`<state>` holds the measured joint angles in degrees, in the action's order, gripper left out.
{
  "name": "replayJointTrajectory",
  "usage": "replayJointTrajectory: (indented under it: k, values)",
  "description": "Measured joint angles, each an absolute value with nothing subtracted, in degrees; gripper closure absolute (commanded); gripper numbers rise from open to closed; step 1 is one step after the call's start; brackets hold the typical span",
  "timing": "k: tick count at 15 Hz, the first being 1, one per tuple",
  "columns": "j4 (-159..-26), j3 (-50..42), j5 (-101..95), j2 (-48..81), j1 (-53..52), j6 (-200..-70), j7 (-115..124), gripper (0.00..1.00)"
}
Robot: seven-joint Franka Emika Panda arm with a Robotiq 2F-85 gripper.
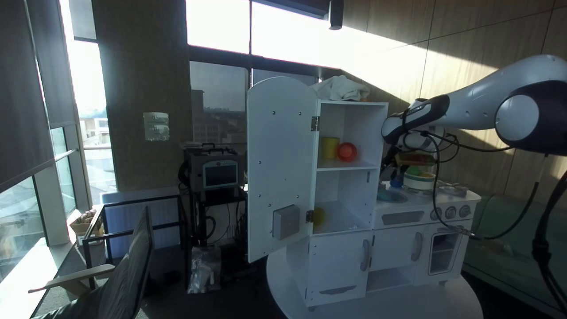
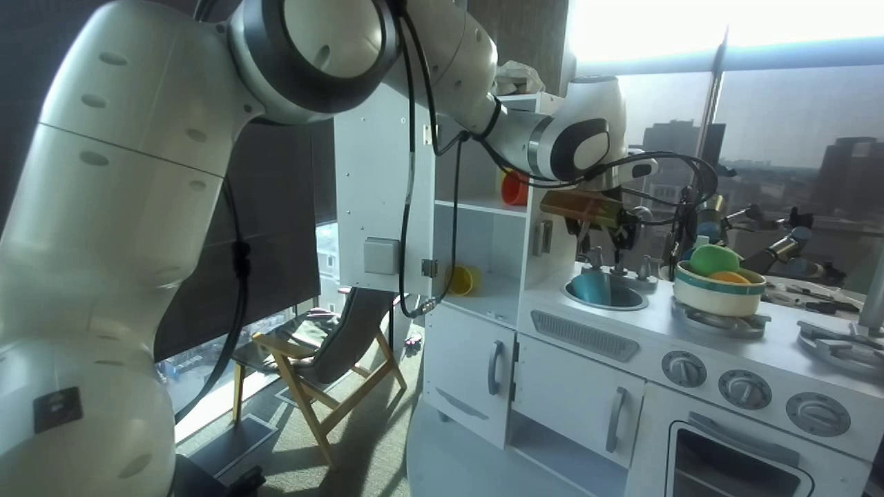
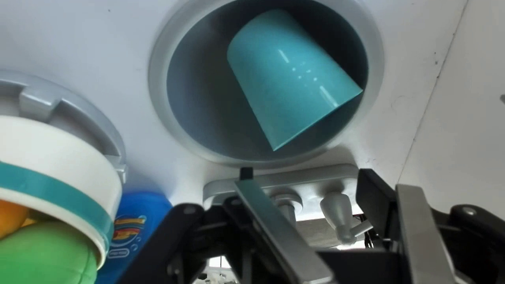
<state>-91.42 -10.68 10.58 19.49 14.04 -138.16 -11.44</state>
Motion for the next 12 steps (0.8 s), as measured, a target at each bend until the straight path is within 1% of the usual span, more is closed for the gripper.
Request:
replayJointTrajectory:
  k: [7,12]
  values:
    - [-92.7,-13.8,-2.4,13.0,14.2,-133.8,-6.7,0.00]
    - [-97.5,-15.0,-11.2,4.1,14.1,-126.6,-5.9,0.00]
